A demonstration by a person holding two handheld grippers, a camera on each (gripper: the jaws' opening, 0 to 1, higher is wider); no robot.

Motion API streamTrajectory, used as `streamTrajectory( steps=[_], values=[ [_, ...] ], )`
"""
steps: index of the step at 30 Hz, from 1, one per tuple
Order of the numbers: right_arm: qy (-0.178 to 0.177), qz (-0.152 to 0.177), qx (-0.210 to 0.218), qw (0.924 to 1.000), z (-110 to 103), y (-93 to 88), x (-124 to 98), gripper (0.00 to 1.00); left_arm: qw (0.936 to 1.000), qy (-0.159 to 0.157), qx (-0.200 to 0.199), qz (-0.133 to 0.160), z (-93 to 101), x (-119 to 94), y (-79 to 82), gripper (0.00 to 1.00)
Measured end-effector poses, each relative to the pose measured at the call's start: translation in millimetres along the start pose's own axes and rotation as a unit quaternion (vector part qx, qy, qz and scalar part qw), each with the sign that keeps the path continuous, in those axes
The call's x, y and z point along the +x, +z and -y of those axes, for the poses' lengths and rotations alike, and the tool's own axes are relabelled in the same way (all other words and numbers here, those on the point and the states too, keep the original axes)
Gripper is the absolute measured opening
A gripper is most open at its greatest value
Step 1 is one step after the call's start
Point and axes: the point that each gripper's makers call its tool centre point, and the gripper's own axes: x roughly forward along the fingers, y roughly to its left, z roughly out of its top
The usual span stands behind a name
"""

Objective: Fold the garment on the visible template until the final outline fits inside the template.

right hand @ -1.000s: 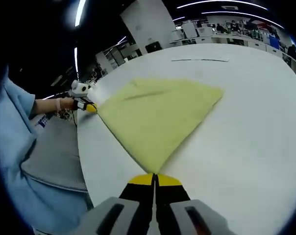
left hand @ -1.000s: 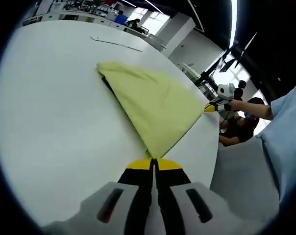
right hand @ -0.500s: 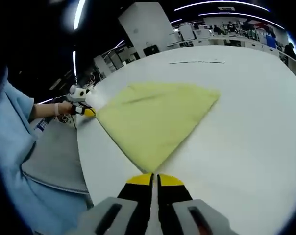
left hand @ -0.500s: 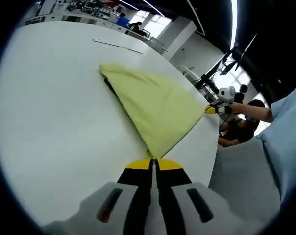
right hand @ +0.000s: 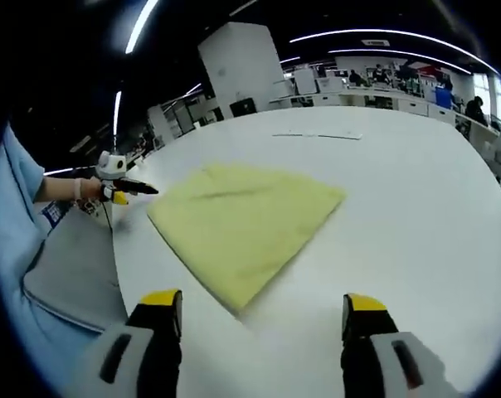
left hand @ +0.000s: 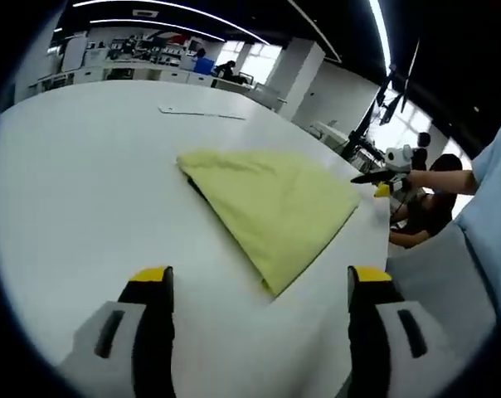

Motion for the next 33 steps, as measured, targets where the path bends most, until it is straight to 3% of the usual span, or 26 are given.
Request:
streamTrajectory(
  steps=[2,9,24,30,33],
  values=[
    [-0.004,-0.001,0.000,1.0000,0.5,0.0,-0.6,1.00,1.0000,0.000,0.004,0.004,1.9,1.3,2.6,0.98],
    [-0.022,0.006,-0.008,0.9997,6.6,3.3,-5.6,1.00,0.9998,0.004,0.015,0.011,4.2,1.2,7.7,0.99],
    [-0.010,0.012,0.000,0.9999,0.6,7.6,-1.6,1.00,0.9997,0.006,0.005,0.024,10.5,0.2,8.3,0.99],
    [-0.009,0.012,0.003,0.9999,2.8,9.2,-2.5,0.99,0.9987,0.006,-0.007,0.051,12.8,-1.8,18.3,0.99],
    [-0.005,0.015,0.005,0.9999,0.4,8.7,-1.8,0.99,0.9987,0.009,-0.008,0.050,14.2,-1.2,17.0,0.98]
  ],
)
